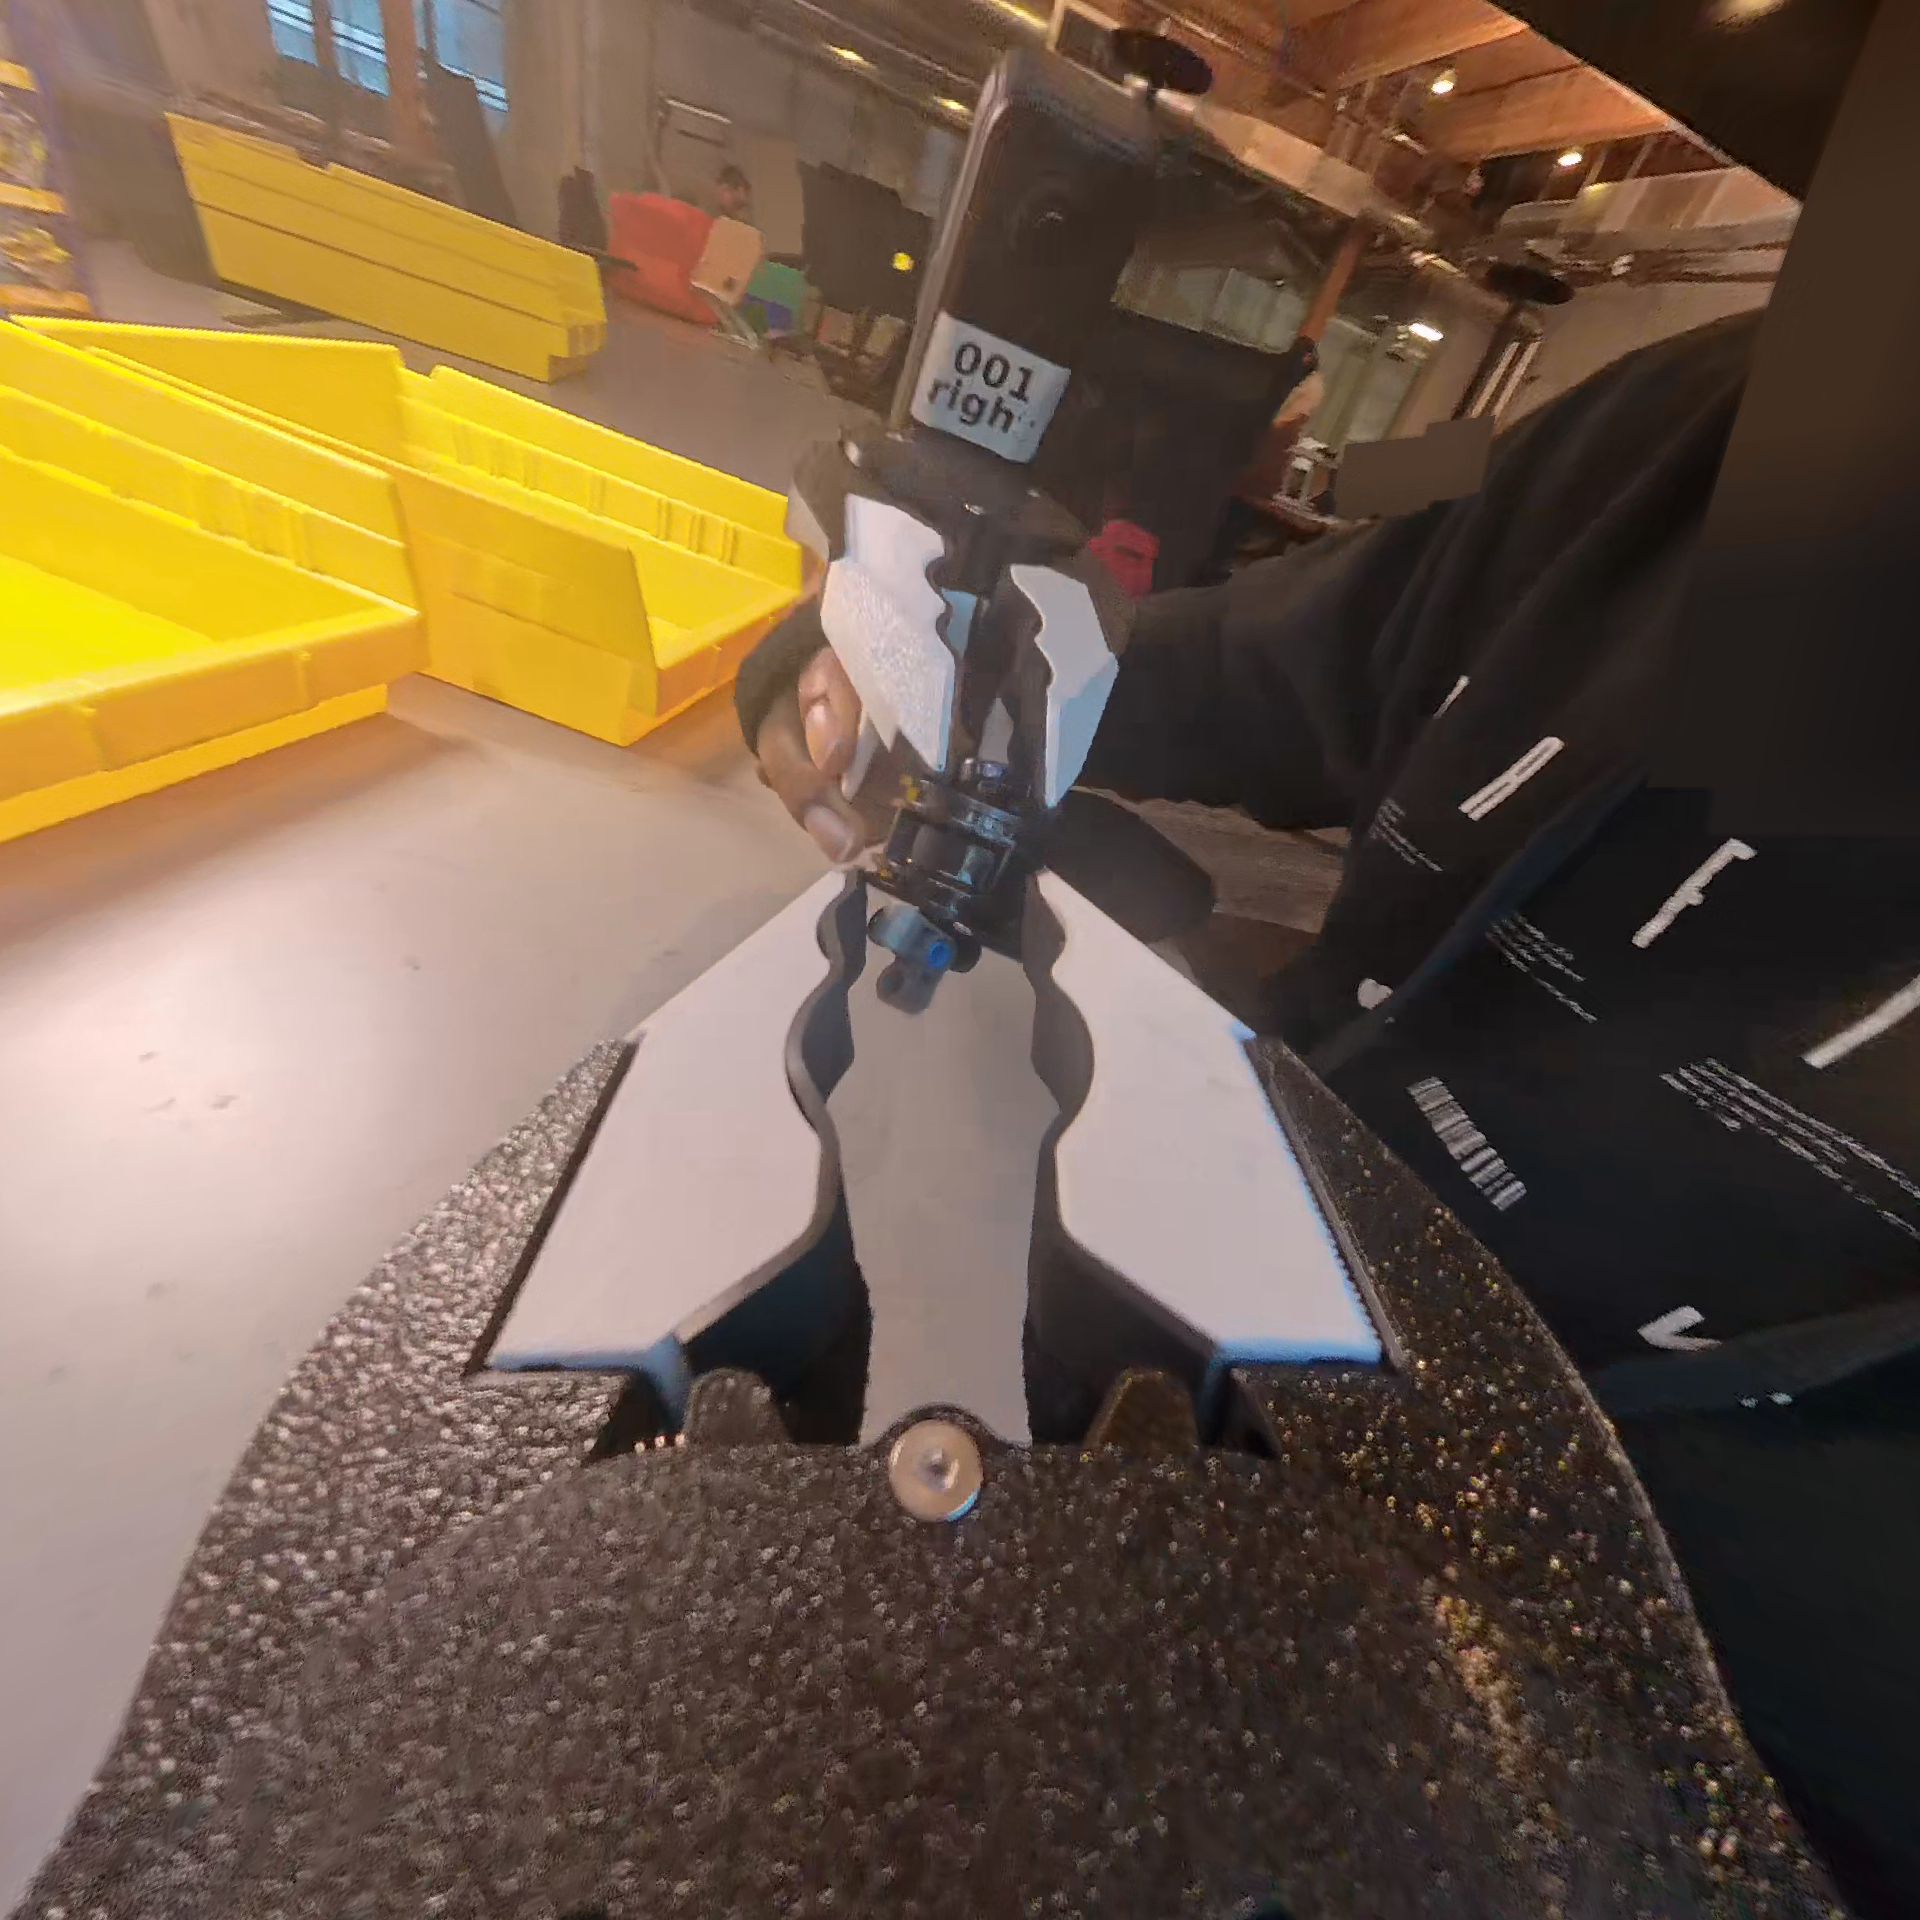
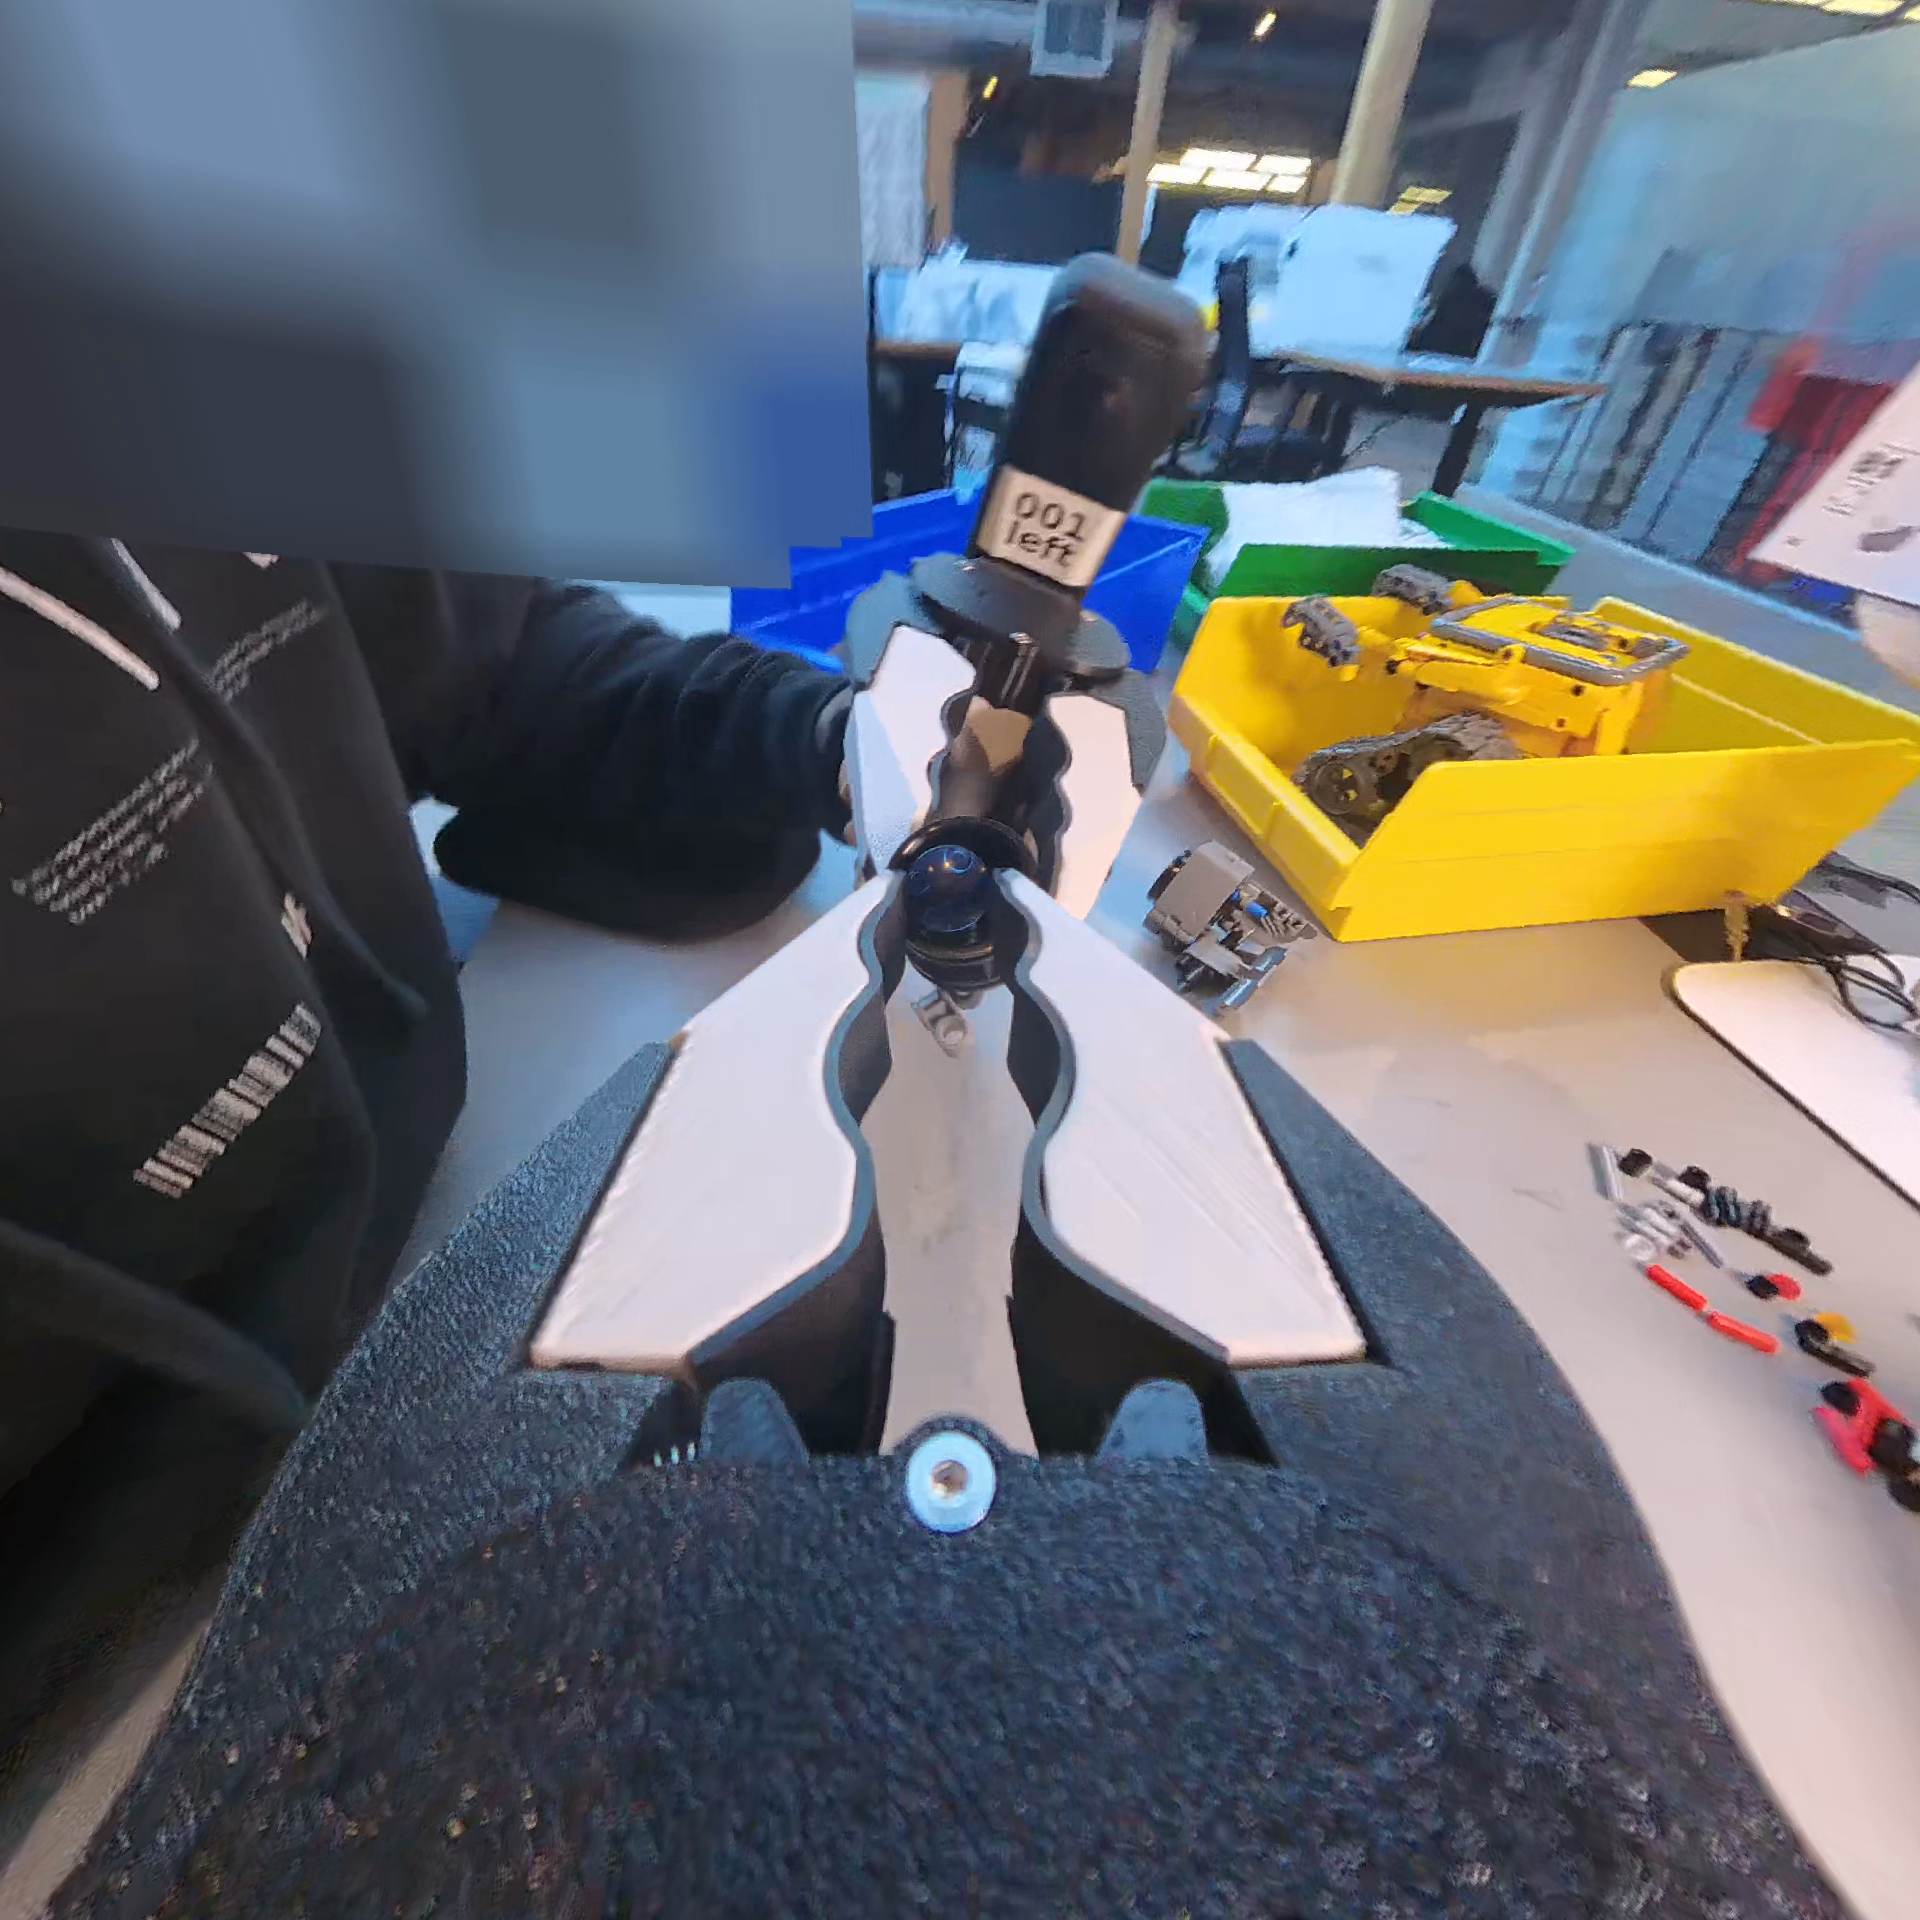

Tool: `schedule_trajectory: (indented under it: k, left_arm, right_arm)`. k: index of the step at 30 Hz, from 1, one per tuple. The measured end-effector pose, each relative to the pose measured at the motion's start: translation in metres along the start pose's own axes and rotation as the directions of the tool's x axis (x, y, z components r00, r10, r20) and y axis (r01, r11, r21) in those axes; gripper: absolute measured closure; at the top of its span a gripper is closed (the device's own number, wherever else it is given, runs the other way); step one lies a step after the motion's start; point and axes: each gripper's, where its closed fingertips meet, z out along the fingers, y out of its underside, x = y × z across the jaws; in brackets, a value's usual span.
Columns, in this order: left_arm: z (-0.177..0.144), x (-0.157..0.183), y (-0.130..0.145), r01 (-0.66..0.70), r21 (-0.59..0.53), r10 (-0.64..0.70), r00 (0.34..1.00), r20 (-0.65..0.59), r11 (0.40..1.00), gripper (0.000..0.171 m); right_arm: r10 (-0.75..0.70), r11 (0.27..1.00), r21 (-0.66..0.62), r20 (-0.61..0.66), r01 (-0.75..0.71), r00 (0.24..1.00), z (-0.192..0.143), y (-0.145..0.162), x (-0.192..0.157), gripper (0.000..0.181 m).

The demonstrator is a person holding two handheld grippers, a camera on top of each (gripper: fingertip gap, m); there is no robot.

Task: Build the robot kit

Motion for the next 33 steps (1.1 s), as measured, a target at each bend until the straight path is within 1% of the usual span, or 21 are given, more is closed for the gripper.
schedule_trajectory:
  k: [2,4,8,11,13,16,17,19,20,22,24,25,26,29,33]
  left_arm:
    - [0.000,-0.004,-0.001,-0.035,-0.014,0.036,0.997,0.071,0.999,0.143]
    - [0.000,-0.007,0.000,-0.059,-0.044,0.064,0.990,0.126,0.997,0.143]
    - [0.000,-0.011,0.001,-0.088,-0.090,0.105,0.972,0.209,0.992,0.143]
    - [-0.001,-0.015,0.007,-0.078,-0.117,0.104,0.966,0.237,0.990,0.143]
    - [-0.002,-0.019,0.016,-0.043,-0.127,0.073,0.967,0.245,0.991,0.143]
    - [-0.002,-0.028,0.035,0.042,-0.165,0.000,0.969,0.247,0.985,0.143]
    - [-0.001,-0.032,0.042,0.059,-0.185,-0.008,0.965,0.262,0.981,0.143]
    - [-0.002,-0.039,0.059,0.087,-0.264,-0.010,0.960,0.279,0.961,0.142]
    - [-0.003,-0.045,0.067,0.087,-0.301,0.010,0.952,0.306,0.950,0.142]
    - [-0.004,-0.050,0.083,0.084,-0.386,0.050,0.945,0.324,0.919,0.142]
    - [-0.004,-0.052,0.094,0.074,-0.441,0.085,0.940,0.330,0.895,0.142]
    - [-0.003,-0.052,0.098,0.071,-0.461,0.095,0.941,0.326,0.884,0.142]
    - [-0.003,-0.053,0.101,0.069,-0.473,0.103,0.939,0.328,0.879,0.142]
    - [-0.004,-0.054,0.102,0.076,-0.470,0.096,0.939,0.330,0.879,0.142]
    - [-0.006,-0.056,0.102,0.083,-0.464,0.086,0.939,0.332,0.882,0.142]
  right_arm:
    - [0.038,0.998,0.055,-0.038,-0.036,0.999,0.000,0.000,0.004,0.165]
    - [0.069,0.995,0.082,-0.048,-0.065,0.996,-0.001,0.001,0.006,0.165]
    - [0.109,0.989,0.107,-0.059,-0.102,0.992,-0.001,0.003,0.010,0.165]
    - [0.110,0.991,0.080,-0.069,-0.104,0.992,0.001,0.010,0.012,0.165]
    - [0.107,0.994,0.030,-0.086,-0.105,0.991,0.003,0.021,0.014,0.165]
    - [0.118,0.988,-0.086,-0.096,-0.127,0.988,0.003,0.044,0.016,0.165]
    - [0.119,0.984,-0.121,-0.106,-0.132,0.987,0.002,0.053,0.018,0.165]
    - [0.118,0.964,-0.226,-0.113,-0.141,0.987,-0.002,0.075,0.018,0.165]
    - [0.113,0.944,-0.298,-0.110,-0.142,0.987,-0.005,0.089,0.017,0.165]
    - [0.100,0.877,-0.463,-0.093,-0.132,0.991,-0.012,0.121,0.012,0.165]
    - [0.054,0.826,-0.556,-0.092,-0.097,0.994,-0.016,0.140,0.012,0.166]
    - [0.045,0.800,-0.594,-0.079,-0.084,0.996,-0.017,0.147,0.011,0.165]
    - [0.031,0.791,-0.608,-0.073,-0.069,0.997,-0.017,0.147,0.011,0.166]
    - [0.021,0.727,-0.685,-0.043,-0.044,0.999,-0.022,0.156,0.010,0.166]
    - [0.039,0.675,-0.737,-0.004,-0.029,0.999,-0.022,0.157,0.010,0.163]
